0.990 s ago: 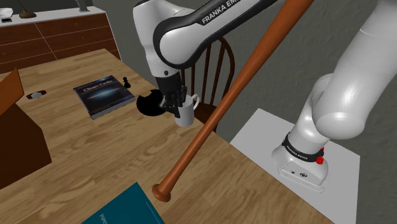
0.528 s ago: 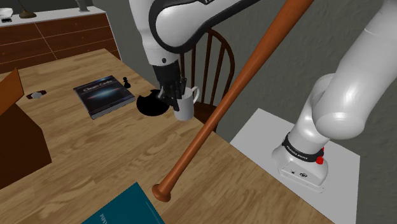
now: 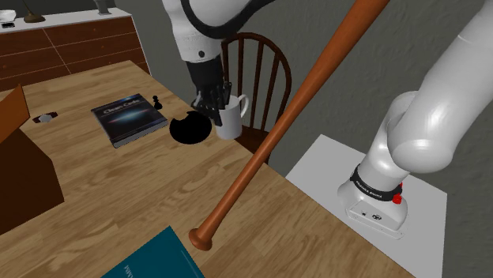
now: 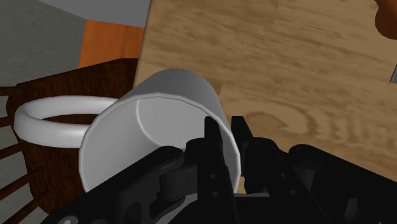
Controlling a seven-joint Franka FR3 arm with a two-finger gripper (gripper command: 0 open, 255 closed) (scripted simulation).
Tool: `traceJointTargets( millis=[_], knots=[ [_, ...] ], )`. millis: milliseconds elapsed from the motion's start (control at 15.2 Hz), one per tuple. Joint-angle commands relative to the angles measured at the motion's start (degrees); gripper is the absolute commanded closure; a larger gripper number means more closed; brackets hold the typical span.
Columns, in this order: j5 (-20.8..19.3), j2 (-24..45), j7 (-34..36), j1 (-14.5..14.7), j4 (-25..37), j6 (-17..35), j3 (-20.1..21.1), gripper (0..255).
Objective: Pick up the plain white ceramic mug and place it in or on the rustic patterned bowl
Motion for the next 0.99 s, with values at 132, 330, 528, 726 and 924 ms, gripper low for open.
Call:
traceJointTargets(
  millis=[132,330,528,726,924],
  knots=[
    [0.12,-0.60,0.03,-0.04,2.64,-3.23,-0.10,255],
    [0.17,-0.93,0.05,-0.08,4.62,-5.52,-0.18,255],
    [0.18,-1.13,0.09,-0.12,6.71,-7.81,-0.26,255],
    [-1.22,2.61,-0.62,-0.82,11.67,-9.25,-0.79,255],
    [-3.25,8.52,-1.62,-1.60,19.34,-11.34,-1.51,255]
  ],
)
